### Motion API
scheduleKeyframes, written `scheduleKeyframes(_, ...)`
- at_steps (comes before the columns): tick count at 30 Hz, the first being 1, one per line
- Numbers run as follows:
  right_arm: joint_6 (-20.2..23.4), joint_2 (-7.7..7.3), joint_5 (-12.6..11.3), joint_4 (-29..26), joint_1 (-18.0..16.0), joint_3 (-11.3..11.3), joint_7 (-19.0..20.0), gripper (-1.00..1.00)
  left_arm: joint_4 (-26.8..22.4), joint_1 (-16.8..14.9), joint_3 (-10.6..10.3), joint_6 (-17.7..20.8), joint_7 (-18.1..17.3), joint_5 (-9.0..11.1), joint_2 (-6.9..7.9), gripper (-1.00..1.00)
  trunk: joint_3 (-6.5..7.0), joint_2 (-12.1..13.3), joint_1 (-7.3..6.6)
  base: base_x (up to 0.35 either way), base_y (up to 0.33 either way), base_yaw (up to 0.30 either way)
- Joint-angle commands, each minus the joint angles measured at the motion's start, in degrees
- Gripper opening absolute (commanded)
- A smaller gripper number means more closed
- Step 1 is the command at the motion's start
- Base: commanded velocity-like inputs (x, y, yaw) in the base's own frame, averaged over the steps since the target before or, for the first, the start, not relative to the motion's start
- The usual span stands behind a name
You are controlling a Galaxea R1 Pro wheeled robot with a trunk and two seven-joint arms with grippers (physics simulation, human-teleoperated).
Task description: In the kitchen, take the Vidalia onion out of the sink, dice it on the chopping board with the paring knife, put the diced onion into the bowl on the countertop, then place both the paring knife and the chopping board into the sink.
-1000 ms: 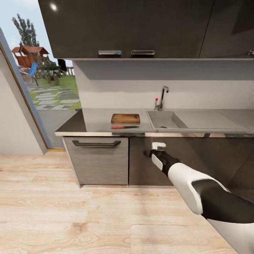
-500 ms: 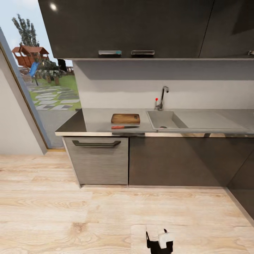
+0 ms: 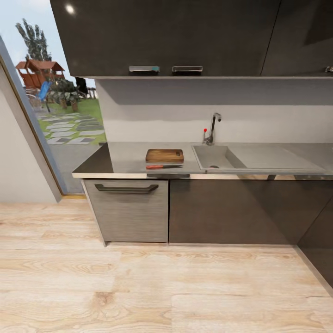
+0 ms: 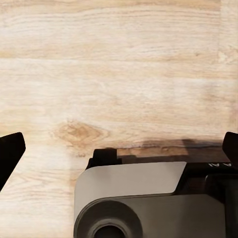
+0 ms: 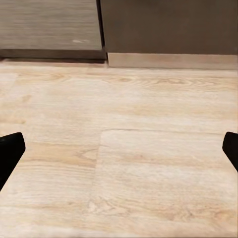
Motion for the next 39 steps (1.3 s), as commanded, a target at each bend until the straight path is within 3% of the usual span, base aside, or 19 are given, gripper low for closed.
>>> scheduleKeyframes(1,-0.07,-0.01,0.21,0.01,0.0,0.42,-0.63,1.0,-0.03,0.0,0.04,-0.12,-0.04,0.03,-0.01,1.0,-0.05,-0.02,0.0,0.0,0.0,0.0)
scheduleKeyframes(18,-0.07,-0.13,-0.09,-0.09,0.14,0.24,-1.89,1.0,-0.06,0.0,0.03,-1.2,-0.04,0.06,-0.01,1.0,-0.02,-0.02,0.0,0.0,-0.009,-0.008)
scheduleKeyframes(32,-0.07,-0.11,-0.18,-0.01,0.14,0.29,-2.41,1.0,-0.11,0.0,0.03,-2.13,-0.04,0.03,-0.01,1.0,0.77,-0.02,0.0,0.065,-0.258,-0.192)
scheduleKeyframes(39,-0.07,-0.12,-0.18,0.0,0.14,0.3,-2.42,1.0,-0.12,0.0,0.08,-2.15,-0.04,0.03,0.07,1.0,1.23,-0.02,0.0,0.017,-0.052,-0.213)
